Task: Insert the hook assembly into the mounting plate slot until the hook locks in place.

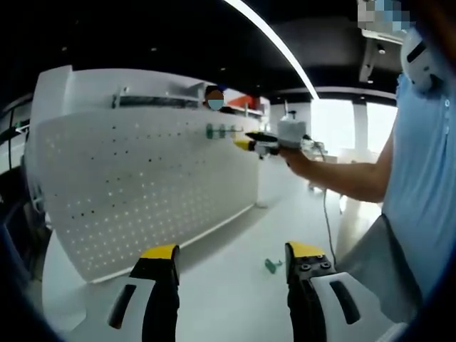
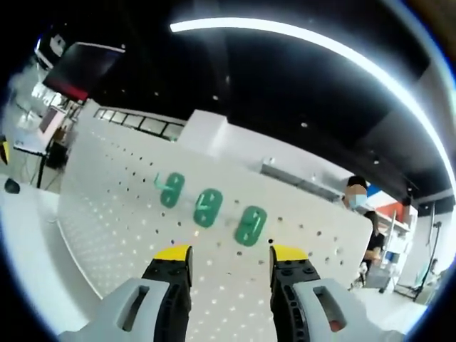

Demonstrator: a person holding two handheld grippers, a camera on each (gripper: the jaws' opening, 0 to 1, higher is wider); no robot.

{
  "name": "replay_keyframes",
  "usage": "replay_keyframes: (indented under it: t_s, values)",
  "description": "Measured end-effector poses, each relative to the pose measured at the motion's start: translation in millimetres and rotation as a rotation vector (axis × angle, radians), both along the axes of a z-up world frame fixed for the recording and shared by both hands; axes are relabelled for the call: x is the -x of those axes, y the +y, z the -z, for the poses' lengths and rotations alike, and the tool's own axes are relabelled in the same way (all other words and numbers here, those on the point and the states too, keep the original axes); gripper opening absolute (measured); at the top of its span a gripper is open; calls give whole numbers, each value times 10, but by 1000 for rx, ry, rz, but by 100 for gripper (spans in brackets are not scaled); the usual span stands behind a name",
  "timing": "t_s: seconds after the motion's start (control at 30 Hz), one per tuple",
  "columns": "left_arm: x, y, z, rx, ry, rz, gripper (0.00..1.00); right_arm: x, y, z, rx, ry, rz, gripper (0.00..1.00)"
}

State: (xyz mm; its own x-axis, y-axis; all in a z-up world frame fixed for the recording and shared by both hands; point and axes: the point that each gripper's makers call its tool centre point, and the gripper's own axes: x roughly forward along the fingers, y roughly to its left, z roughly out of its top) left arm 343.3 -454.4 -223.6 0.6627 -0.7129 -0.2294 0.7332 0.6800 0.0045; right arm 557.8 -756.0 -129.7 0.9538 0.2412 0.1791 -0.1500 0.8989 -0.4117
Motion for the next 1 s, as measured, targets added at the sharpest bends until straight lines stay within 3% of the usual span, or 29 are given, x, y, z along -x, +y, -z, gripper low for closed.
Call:
replay_keyframes:
  t_s: [1.0]
  values:
    - [19,-163,72,-14,19,38,61,454,57,459,6,88,-57,44]
